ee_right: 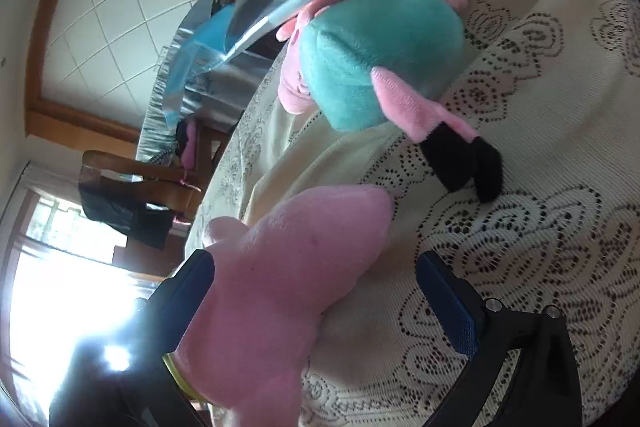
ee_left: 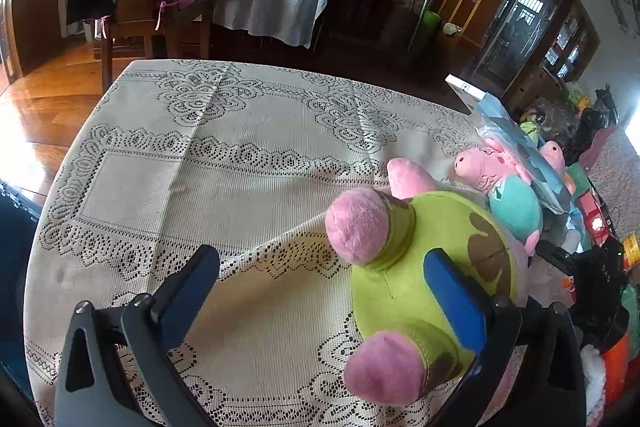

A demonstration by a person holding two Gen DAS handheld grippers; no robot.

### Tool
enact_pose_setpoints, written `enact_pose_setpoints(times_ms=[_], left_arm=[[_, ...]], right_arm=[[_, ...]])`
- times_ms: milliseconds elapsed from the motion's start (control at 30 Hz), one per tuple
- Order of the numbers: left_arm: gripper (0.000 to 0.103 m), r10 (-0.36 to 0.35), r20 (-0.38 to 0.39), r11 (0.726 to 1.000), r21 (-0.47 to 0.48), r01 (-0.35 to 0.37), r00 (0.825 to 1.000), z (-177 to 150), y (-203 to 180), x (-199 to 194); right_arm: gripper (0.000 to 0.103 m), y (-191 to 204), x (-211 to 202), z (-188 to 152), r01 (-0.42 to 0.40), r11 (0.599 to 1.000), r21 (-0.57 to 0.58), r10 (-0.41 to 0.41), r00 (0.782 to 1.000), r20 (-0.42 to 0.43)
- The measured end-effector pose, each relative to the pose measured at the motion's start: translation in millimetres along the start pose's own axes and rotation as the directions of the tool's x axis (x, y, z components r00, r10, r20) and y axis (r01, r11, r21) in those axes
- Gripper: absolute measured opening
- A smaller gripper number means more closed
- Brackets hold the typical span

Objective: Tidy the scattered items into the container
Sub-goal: 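Lift the starfish plush, left gripper at its body, right gripper at its arm, then carry the starfish over the blue bin and open both grippers to drop it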

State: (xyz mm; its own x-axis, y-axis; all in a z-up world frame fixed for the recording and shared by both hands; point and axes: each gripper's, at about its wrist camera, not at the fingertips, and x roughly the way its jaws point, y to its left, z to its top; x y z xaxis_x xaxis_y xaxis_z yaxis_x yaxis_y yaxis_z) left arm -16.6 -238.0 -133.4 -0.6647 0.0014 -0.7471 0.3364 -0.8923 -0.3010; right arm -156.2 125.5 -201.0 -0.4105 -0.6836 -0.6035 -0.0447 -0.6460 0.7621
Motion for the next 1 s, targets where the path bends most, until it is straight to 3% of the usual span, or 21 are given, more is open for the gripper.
enact_pose_setpoints(times_ms=[67,333,433,467,533,567,667,767,900,1000], left_arm=[[0.103,-0.030,0.013,1.000,0.004,0.030,0.999,6.2,-3.5,-1.5],[0.103,0.002,-0.015,0.999,-0.041,-0.003,1.000,25.1,-11.5,47.6],[0.102,-0.093,-0.059,0.991,-0.096,0.087,0.994,24.1,-2.5,58.3],[0.097,-0.133,-0.057,0.986,-0.105,0.127,0.989,22.5,-1.3,56.9],[0.061,-0.212,-0.051,0.971,-0.122,0.205,0.976,19.4,0.9,53.6],[0.056,-0.252,-0.047,0.961,-0.130,0.244,0.967,17.9,2.0,52.0],[0.052,-0.188,-0.024,0.982,-0.021,0.187,0.982,16.2,-16.9,45.6],[0.052,-0.146,-0.035,0.989,-0.026,0.146,0.989,18.7,-17.8,56.4],[0.042,-0.089,-0.022,0.994,0.063,0.091,0.996,16.6,-19.8,48.4],[0.042,-0.105,-0.020,0.993,0.059,0.106,0.994,13.5,-13.3,45.0]], right_arm=[[0.103,0.0,3.3,-0.4,0.000,1.000,-0.001,0.000,1.000,-0.015],[0.102,3.8,26.5,3.2,-0.014,1.000,-0.007,0.014,0.999,-0.040],[0.098,3.9,32.9,5.5,-0.023,1.000,-0.005,0.023,0.999,-0.036],[0.096,3.3,34.1,6.1,-0.026,1.000,-0.001,0.026,0.999,-0.030],[0.093,4.3,36.2,4.9,-0.036,0.999,0.002,0.036,0.999,-0.029],[0.093,5.8,37.2,3.2,-0.041,0.999,0.003,0.041,0.999,-0.033],[0.093,14.8,39.6,0.0,-0.016,0.999,-0.044,0.015,1.000,-0.024],[0.091,34.2,40.4,-1.6,0.045,0.989,-0.140,-0.044,0.999,0.008],[0.088,72.6,33.0,-14.0,0.144,0.929,-0.341,-0.119,0.988,0.094],[0.088,75.7,29.6,-19.9,0.151,0.914,-0.376,-0.120,0.987,0.106]])
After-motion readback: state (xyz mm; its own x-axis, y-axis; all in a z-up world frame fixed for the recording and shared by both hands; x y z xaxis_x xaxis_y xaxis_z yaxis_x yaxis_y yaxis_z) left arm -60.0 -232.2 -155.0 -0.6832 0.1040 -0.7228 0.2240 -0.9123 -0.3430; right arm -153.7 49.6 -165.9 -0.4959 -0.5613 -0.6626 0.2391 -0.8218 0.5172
